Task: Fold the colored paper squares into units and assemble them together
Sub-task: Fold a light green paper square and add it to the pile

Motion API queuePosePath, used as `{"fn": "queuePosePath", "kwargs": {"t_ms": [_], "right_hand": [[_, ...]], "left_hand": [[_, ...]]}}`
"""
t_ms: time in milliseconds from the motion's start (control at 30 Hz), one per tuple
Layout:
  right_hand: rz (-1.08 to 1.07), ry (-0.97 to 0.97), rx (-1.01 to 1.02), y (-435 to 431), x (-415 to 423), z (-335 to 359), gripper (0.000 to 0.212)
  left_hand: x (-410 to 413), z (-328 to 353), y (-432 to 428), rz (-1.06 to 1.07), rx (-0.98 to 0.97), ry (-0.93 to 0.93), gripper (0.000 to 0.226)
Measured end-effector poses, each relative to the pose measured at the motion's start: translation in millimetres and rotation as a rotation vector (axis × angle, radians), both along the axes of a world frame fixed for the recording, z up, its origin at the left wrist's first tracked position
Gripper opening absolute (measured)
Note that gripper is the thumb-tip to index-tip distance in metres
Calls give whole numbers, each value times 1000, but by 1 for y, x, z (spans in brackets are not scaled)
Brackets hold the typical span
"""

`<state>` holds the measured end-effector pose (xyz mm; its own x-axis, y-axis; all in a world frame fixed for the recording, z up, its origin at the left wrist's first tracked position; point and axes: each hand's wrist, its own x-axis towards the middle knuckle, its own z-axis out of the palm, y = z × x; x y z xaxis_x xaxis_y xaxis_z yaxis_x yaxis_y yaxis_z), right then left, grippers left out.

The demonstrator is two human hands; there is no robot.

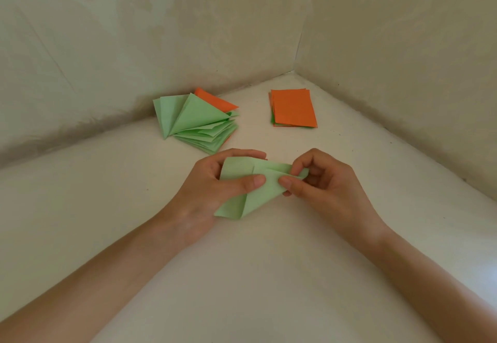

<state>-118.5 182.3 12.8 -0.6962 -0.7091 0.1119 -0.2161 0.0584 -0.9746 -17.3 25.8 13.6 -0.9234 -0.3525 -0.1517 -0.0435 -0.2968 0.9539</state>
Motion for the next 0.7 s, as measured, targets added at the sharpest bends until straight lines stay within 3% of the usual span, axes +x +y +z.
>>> {"fn": "queuePosePath", "kwargs": {"t_ms": [167,367,567,700], "right_hand": [[0,-102,-112,0,3,8,17],[-24,-81,-96,2,2,7,17],[-39,33,-21,3,2,6,16],[-47,-117,-26,3,3,9,34]], "left_hand": [[3,2,4,-7,-162,67,22],[5,1,6,27,-412,153,21],[6,-1,3,-60,-399,166,23],[5,1,5,-65,-338,152,23]]}}
